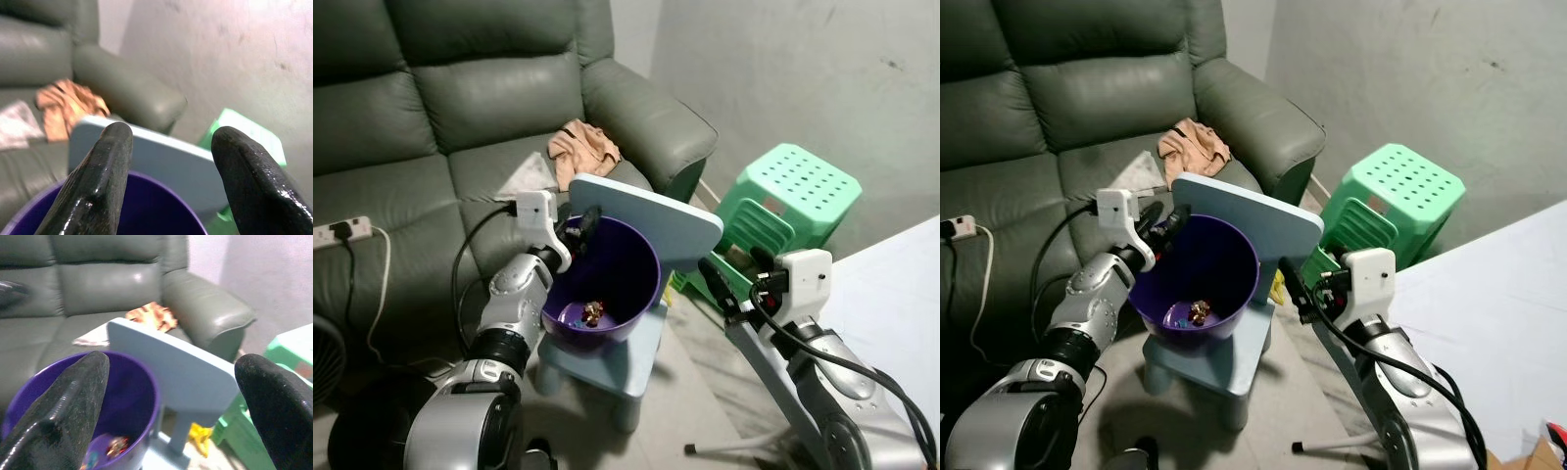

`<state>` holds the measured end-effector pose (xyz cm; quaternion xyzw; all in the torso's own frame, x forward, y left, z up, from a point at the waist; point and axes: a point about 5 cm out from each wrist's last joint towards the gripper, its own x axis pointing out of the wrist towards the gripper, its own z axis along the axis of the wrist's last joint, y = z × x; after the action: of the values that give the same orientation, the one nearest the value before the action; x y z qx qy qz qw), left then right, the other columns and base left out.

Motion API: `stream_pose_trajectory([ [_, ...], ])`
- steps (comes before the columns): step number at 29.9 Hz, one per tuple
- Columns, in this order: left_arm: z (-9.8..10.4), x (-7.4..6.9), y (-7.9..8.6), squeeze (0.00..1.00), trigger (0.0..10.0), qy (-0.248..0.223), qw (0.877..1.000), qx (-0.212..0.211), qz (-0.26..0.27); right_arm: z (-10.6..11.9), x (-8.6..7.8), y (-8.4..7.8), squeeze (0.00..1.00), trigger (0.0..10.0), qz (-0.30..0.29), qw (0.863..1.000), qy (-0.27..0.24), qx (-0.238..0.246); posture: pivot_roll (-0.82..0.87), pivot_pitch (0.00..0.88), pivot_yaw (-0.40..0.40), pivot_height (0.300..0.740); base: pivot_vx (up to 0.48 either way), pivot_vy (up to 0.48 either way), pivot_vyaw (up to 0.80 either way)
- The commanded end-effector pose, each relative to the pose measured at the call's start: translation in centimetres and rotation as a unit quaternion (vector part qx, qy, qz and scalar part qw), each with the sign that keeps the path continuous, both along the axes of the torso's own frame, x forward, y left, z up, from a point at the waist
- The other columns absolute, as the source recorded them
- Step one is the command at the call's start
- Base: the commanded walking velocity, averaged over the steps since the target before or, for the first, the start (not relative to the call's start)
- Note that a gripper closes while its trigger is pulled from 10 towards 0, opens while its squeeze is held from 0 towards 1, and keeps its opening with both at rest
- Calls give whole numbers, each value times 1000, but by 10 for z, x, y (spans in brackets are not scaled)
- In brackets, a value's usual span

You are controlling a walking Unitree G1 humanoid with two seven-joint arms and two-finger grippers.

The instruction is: Picking trash to rubbish bin

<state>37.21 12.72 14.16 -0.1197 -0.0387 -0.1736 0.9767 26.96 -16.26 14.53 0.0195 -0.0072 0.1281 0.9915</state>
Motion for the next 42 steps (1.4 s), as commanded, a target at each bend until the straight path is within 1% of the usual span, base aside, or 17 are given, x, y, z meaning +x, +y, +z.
stream_pose_trajectory([
  [1,9,-4,-3,0,10000,-21,1000,2,12,-4,6,-10,0,10000,-46,999,-4,-17,-20,0,-63,740,0,0,0],
  [2,11,-5,-3,0,10000,-25,1000,-1,17,-5,8,-11,0,10000,-56,998,-4,-23,-21,0,-58,740,0,0,0],
  [4,15,-10,-2,0,10000,-42,999,10,28,-5,11,-11,0,10000,-62,998,-8,-10,-21,0,-53,740,0,0,0],
  [8,15,-16,0,0,10000,-47,997,39,48,-6,15,-8,0,10000,-69,997,-22,6,-20,0,-48,740,0,0,0],
  [11,17,-20,3,0,10000,-44,995,38,82,-10,17,-6,0,10000,-76,997,-28,8,-16,0,-49,740,0,0,0],
  [13,17,-21,4,0,10000,-45,994,39,88,-11,18,-5,0,10000,-78,997,-29,7,-17,0,-48,740,0,0,0],
  [15,16,-25,6,0,10000,-43,991,62,107,-15,18,-1,0,10000,-80,996,-27,4,-13,0,-44,740,0,0,0],
  [19,16,-27,7,0,10000,-38,990,68,119,-20,18,1,0,10000,-86,996,-26,-1,-15,0,-41,740,0,0,0],
  [24,15,-26,11,0,10000,-22,988,65,136,-24,18,-1,0,10000,-102,995,-21,-2,-19,0,-36,740,0,0,0],
  [29,15,-24,12,0,10000,-10,988,69,134,-27,19,-4,0,10000,-115,993,-15,-16,-23,0,-34,740,0,0,0],
  [31,17,-24,12,0,10000,-14,990,68,125,-28,21,-5,0,10000,-117,993,-12,-20,-23,0,-34,740,0,0,-584],
  [38,18,-21,13,0,10000,-11,989,74,131,-27,24,-4,0,10000,-119,992,-17,-22,-25,0,-35,740,0,0,-746],
  [39,18,-21,14,0,10000,-10,989,73,128,-26,24,-4,0,10000,-119,992,-19,-29,-26,0,-35,740,0,0,-744],
  [42,19,-19,15,0,10000,-7,990,61,126,-26,26,-2,0,10000,-117,993,-19,-28,-27,0,-38,740,0,0,-744],
])
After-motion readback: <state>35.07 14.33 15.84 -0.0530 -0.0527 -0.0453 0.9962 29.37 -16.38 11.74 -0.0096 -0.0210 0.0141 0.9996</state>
